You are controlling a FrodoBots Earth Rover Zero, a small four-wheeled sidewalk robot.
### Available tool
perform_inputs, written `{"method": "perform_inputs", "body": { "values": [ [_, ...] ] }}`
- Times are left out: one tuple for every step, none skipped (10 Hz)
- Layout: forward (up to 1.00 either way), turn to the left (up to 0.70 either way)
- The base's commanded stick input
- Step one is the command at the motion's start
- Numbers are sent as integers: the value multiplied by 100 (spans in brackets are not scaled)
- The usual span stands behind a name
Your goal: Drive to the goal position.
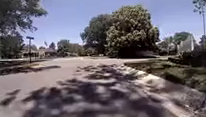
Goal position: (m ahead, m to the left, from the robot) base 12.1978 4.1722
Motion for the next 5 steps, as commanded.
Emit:
{"method": "perform_inputs", "body": {
  "values": [
    [70,0],
    [70,29],
    [70,33],
    [70,22],
    [70,1]
  ]
}}
